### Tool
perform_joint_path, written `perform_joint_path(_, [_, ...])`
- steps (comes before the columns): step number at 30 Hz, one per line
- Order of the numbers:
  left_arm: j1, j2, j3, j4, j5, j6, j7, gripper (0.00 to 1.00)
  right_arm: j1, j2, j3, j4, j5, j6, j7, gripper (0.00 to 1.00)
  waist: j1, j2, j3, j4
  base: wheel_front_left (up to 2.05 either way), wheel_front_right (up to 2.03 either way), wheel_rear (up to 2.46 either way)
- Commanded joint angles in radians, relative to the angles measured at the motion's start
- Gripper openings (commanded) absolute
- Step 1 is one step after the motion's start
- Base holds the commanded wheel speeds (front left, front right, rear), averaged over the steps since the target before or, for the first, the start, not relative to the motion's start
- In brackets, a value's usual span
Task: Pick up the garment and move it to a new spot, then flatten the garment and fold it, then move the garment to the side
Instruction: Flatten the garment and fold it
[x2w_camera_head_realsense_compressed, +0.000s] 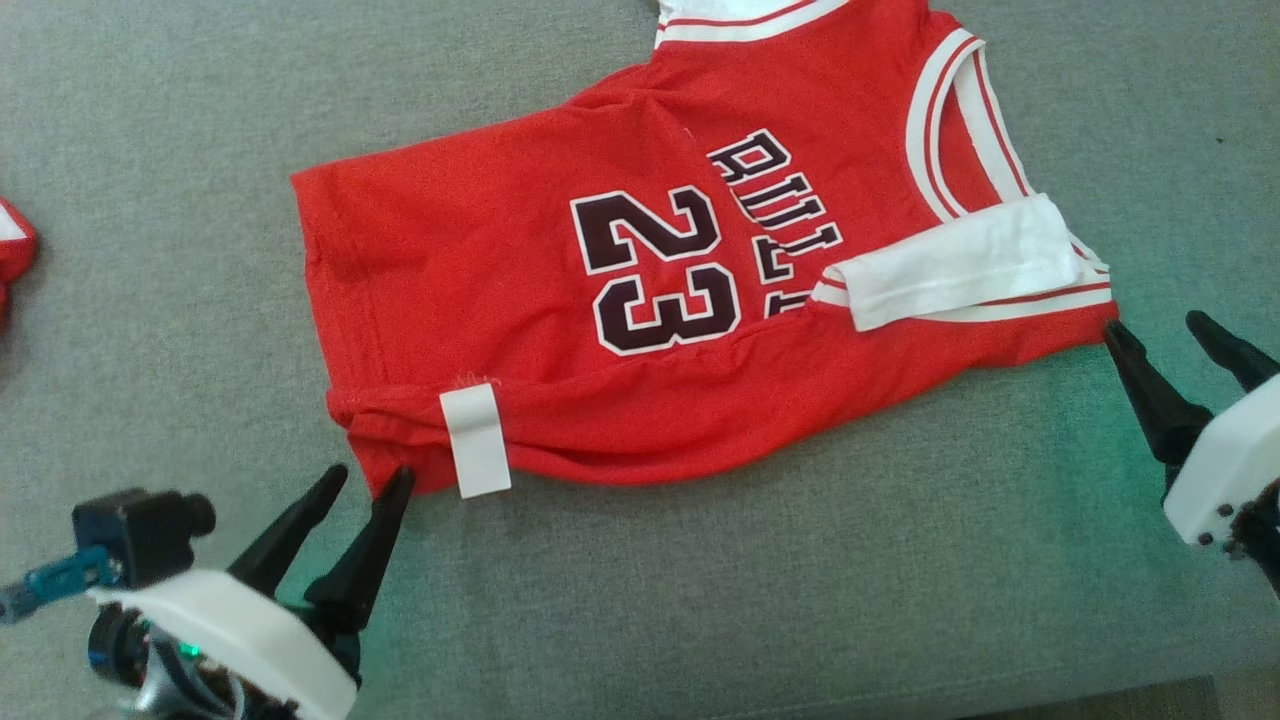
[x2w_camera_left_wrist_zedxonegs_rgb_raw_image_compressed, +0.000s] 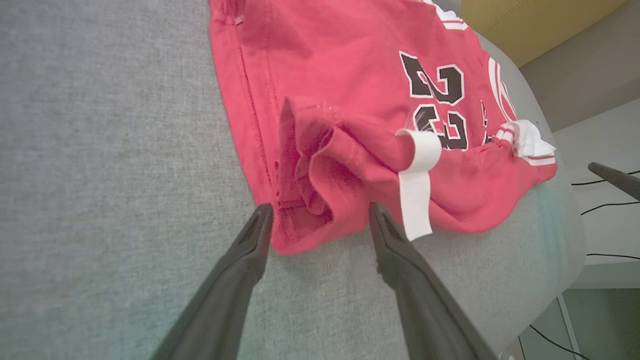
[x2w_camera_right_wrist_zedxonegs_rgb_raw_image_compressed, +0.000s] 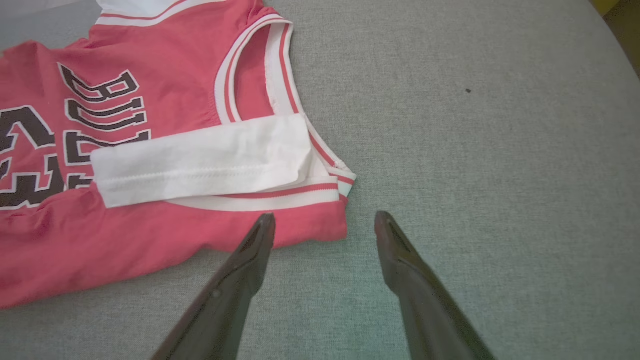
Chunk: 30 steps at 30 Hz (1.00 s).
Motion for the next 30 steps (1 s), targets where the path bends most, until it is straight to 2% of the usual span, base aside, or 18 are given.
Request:
perform_joint_path(1, [-0.052,0.009,0.033,-0.024,0.008,0.002,-0.011,1.00,-0.022,-0.014,0.014,-0.033,-0.010,0.008,-0.004,1.00,0.0000,0.0000,0.002,0.001,0.00,0.00,0.00])
perform_joint_path(30, [-0.131,-0.011,-0.030,0.056,0.009,-0.038,0.021,0.99,-0.113,-0.041,0.084,0.147,-0.047,0.008,0.022,1.00,0.0000,0.0000,0.034,0.021,0.00,0.00,0.00])
